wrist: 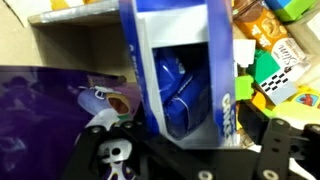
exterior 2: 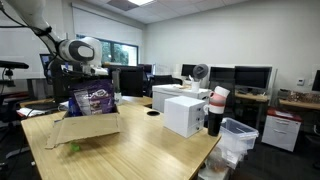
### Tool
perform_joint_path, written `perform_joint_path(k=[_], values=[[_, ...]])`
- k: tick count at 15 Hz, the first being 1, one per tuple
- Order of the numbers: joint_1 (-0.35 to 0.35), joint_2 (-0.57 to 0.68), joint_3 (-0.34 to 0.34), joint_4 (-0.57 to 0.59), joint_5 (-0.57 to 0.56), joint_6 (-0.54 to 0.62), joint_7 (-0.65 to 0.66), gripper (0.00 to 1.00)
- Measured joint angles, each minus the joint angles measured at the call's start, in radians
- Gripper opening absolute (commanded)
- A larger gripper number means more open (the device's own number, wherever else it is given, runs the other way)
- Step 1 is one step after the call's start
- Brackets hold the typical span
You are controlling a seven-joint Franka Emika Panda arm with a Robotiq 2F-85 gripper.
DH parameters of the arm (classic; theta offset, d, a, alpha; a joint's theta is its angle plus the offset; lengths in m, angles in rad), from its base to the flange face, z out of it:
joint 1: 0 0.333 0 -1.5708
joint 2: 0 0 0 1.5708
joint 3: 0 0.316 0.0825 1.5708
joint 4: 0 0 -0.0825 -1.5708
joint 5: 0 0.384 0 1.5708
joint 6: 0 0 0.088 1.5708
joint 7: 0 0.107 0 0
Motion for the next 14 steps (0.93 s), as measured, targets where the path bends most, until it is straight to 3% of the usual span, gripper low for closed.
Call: perform_joint_path(k=[9,14], values=[[-0.003,-0.01,-0.005,0.001,0.0,0.0,0.0,0.06],[-0.005,-0.01,-0.015,0.009,0.0,0.0,0.0,0.05]])
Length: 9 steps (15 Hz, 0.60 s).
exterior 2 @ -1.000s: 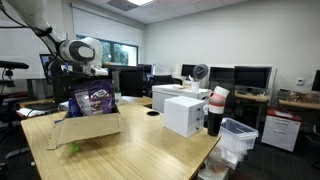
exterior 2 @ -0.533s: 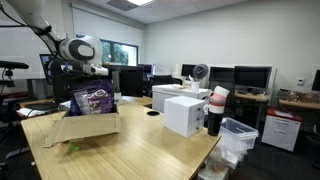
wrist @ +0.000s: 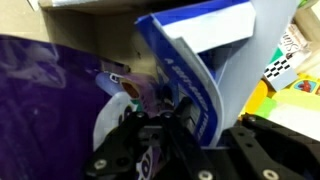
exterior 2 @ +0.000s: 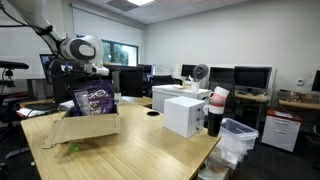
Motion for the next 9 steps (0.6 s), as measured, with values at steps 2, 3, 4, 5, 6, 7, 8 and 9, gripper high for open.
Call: perform_joint_path(k=[2,3,4,5,6,7,8,9], values=[[-0.001,0.0,-0.007,0.006,0.0,0.0,0.0,0.06],[-0.002,0.0,-0.011,0.011,0.0,-0.001,0.0,0.06],[-0.002,0.0,-0.015,0.016,-0.001,-0.002,0.0,0.06],[-0.003,0.0,-0.019,0.024,-0.003,-0.003,0.0,0.06],[-0.003,0.0,-0.023,0.033,-0.005,-0.006,0.0,0.06],[-0.004,-0.001,-0.028,0.043,-0.007,-0.01,0.0,0.06],[-0.005,-0.001,-0.031,0.051,-0.01,-0.012,0.0,0.06],[-0.006,-0.002,-0.034,0.061,-0.013,-0.015,0.0,0.06]])
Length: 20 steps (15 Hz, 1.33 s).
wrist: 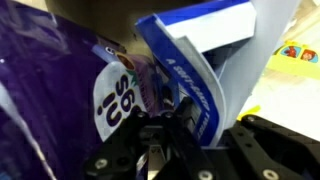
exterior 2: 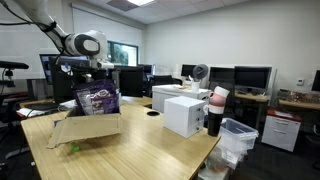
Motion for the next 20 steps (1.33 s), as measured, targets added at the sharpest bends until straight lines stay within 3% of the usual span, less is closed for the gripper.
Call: perform_joint_path(k=[6,20], values=[[-0.007,-0.016,-0.007,0.064,-0.054,-0.04,0.006,0.07],[-0.005,-0.107,0.065,0.137,-0.211,-0.082,0.112,0.06]])
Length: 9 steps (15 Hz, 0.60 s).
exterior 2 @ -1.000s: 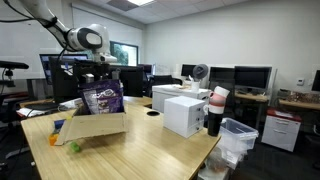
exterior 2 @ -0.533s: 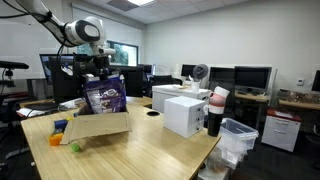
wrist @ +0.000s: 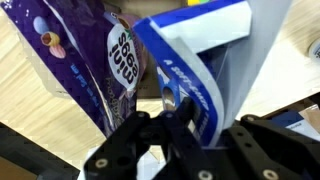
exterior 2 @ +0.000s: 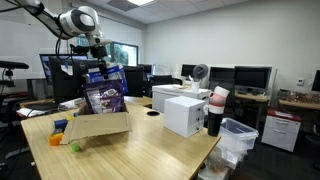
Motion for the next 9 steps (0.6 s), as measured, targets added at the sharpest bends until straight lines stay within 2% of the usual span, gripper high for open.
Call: perform_joint_path(k=[9], values=[[0.018,0.019,0.063,0.074,-0.02,-0.088,0.014,0.06]])
